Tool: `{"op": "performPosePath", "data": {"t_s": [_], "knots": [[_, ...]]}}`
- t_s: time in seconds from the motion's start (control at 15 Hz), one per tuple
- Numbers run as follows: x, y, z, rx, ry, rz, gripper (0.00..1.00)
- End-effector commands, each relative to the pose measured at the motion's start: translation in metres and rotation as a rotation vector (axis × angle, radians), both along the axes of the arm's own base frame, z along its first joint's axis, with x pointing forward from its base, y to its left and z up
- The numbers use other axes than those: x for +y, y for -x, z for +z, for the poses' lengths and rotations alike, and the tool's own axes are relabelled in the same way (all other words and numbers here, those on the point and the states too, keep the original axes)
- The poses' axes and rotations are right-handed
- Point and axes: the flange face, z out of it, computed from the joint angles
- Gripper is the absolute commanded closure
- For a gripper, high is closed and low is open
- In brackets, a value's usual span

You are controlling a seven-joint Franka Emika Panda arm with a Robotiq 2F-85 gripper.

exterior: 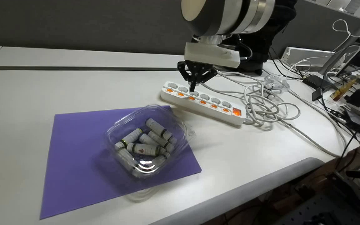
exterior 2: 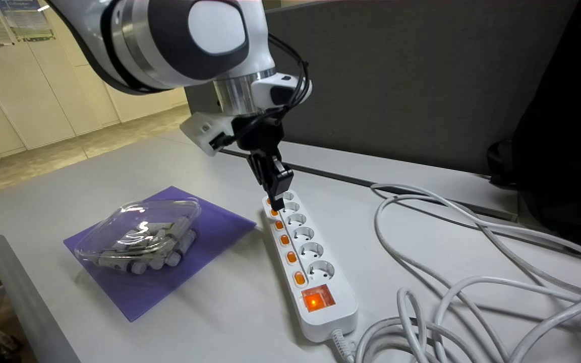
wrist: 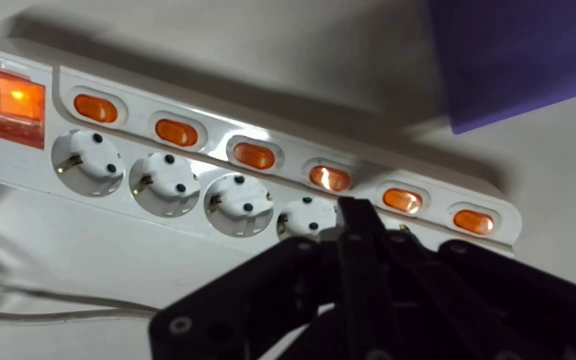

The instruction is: Press the third button from the left of the adaptor.

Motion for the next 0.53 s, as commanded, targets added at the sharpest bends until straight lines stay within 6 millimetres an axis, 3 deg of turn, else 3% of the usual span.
{"op": "performPosePath", "data": {"t_s": [0.0,0.47], "knots": [[0.004,-0.011,-0.004,-0.003,0.001,-0.001,1.0],[0.0,-0.006,-0.016,0.025,-0.008,-0.043,1.0]]}}
